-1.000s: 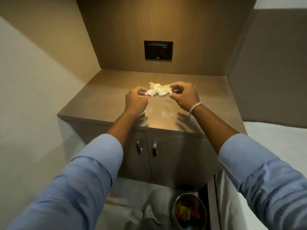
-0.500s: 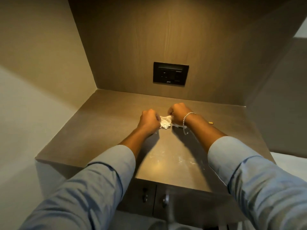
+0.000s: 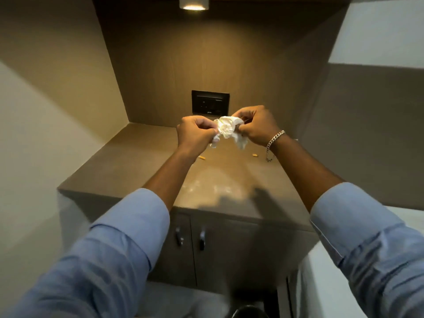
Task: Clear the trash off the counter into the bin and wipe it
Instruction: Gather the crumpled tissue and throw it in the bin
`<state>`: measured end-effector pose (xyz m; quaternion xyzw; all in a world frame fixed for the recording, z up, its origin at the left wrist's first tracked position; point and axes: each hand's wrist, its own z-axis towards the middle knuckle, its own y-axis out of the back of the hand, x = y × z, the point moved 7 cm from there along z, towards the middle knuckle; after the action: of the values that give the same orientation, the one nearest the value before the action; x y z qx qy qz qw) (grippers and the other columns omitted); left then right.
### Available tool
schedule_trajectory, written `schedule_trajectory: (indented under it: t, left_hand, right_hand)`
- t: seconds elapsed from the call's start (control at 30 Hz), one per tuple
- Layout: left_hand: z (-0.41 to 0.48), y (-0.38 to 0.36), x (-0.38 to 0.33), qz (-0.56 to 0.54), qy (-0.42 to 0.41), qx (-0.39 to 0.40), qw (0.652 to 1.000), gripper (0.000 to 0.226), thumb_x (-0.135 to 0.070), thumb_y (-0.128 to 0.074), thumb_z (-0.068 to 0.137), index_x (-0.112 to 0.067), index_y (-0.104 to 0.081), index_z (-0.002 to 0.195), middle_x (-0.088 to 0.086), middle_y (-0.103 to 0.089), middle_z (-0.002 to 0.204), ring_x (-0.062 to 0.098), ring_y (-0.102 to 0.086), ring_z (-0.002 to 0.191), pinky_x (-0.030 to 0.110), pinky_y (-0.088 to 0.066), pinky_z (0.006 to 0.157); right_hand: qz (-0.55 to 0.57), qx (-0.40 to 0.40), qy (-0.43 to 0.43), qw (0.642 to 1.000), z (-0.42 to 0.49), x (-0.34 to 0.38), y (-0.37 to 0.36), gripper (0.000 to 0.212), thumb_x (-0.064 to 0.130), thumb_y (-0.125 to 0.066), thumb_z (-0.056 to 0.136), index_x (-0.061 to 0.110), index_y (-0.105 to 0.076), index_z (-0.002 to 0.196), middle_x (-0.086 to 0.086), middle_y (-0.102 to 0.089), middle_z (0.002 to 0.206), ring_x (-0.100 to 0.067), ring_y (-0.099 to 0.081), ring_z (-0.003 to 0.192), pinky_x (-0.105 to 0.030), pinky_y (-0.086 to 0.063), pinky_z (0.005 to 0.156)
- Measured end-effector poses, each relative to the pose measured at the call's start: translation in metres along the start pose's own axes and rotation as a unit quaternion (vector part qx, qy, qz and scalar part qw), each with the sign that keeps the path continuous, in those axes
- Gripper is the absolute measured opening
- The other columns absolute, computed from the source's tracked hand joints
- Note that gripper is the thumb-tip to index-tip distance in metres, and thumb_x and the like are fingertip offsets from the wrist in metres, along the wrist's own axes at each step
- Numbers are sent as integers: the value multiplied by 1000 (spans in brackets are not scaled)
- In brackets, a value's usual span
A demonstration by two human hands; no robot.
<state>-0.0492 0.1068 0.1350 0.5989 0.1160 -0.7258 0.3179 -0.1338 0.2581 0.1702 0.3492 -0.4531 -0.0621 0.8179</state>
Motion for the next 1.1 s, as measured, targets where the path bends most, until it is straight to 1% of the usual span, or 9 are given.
schedule_trajectory:
  t: [0.13,0.3,0.4,0.53,0.67,0.8,0.9,1.03,1.1]
  left_hand:
    - [-83,-22,-1,-49,23,17,998,14,1,-75,70,-13,-75,74,14,-72,74,25,-71,66,43,-63,71]
    - [-188,-61,55,-91,110,73,987,18,3,-74,72,-15,-74,71,7,-72,73,18,-71,65,33,-63,65]
    - [-254,-93,109,-72,148,105,981,13,7,-70,75,-5,-73,78,15,-73,75,17,-70,63,30,-62,61]
    - [-341,-138,219,32,243,151,958,9,2,-71,79,2,-72,88,16,-72,84,23,-66,75,39,-58,74]
    - [-408,-173,329,117,283,173,936,8,-9,-70,82,-6,-76,88,11,-75,90,13,-63,78,18,-47,67]
    - [-451,-206,441,162,316,190,915,17,-12,-69,85,-8,-75,100,10,-76,104,14,-65,88,20,-47,77]
    - [-463,-223,507,178,316,231,903,26,-11,-66,85,-10,-72,110,10,-74,113,24,-67,105,33,-53,94]
    - [-452,-201,503,180,285,198,920,24,0,-62,85,-5,-72,106,11,-74,112,22,-68,104,28,-51,94]
    - [-433,-186,461,141,261,186,937,23,4,-60,86,-1,-70,105,18,-73,108,26,-68,99,29,-51,88]
  right_hand:
    - [36,5,-11,999,-90,-5,17,17,6,-73,76,7,-74,93,-12,-74,92,-21,-67,81,-36,-57,73]
    - [117,34,-92,988,-210,-64,4,18,0,-73,74,-2,-72,92,-22,-73,93,-18,-63,77,-37,-56,73]
    - [134,58,-164,976,-285,-118,-23,19,2,-72,75,3,-72,94,-15,-73,94,-19,-66,82,-33,-55,77]
    - [150,52,-286,945,-388,-217,-84,19,4,-71,79,2,-70,98,-17,-71,94,-29,-66,84,-36,-57,73]
    - [123,43,-363,923,-477,-312,-161,17,6,-67,83,4,-70,99,-16,-71,96,-28,-67,89,-40,-59,79]
    - [97,25,-370,924,-527,-400,-237,13,9,-68,82,12,-72,94,-2,-71,88,-11,-65,80,-26,-55,72]
    - [84,37,-361,928,-544,-455,-288,24,-2,-65,80,8,-70,101,-13,-72,102,-26,-66,96,-38,-54,87]
    - [43,55,-399,914,-546,-465,-291,36,3,-58,85,16,-61,118,-11,-67,117,-28,-62,108,-36,-51,95]
    - [54,39,-383,921,-525,-433,-259,30,2,-54,86,13,-64,112,-12,-69,110,-24,-64,102,-18,-52,83]
